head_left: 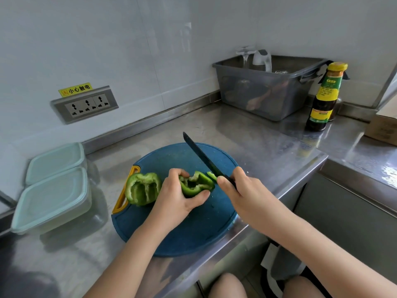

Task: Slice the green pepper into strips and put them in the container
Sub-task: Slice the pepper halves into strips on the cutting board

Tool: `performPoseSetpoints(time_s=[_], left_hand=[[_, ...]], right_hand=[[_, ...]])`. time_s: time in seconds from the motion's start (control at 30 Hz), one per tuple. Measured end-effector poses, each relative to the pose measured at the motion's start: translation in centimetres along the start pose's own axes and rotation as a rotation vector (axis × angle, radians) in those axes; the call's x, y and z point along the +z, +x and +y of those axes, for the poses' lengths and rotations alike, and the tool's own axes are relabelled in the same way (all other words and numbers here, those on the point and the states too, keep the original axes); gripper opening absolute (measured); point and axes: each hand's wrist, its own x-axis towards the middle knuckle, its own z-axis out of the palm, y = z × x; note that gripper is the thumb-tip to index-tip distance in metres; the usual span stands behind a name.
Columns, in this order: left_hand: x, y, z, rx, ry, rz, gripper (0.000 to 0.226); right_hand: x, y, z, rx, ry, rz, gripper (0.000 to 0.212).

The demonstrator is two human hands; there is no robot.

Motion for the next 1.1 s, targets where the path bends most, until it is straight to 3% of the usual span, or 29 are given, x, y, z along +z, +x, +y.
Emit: performPoseSetpoints(time_s=[0.37, 1.1], left_hand=[[0.2, -0.2, 0.3, -0.017, -0.021, 0.031, 0.059], [-0.1, 0.4, 0.2, -0.026, -0.01, -0.023, 0.052]], right_hand=[[2.7, -5.2, -0.3, -0.048, -0.186, 0.074, 0.034], [3.9, -3.3, -0.2, -0.066, -0.452, 0.098, 0.029]])
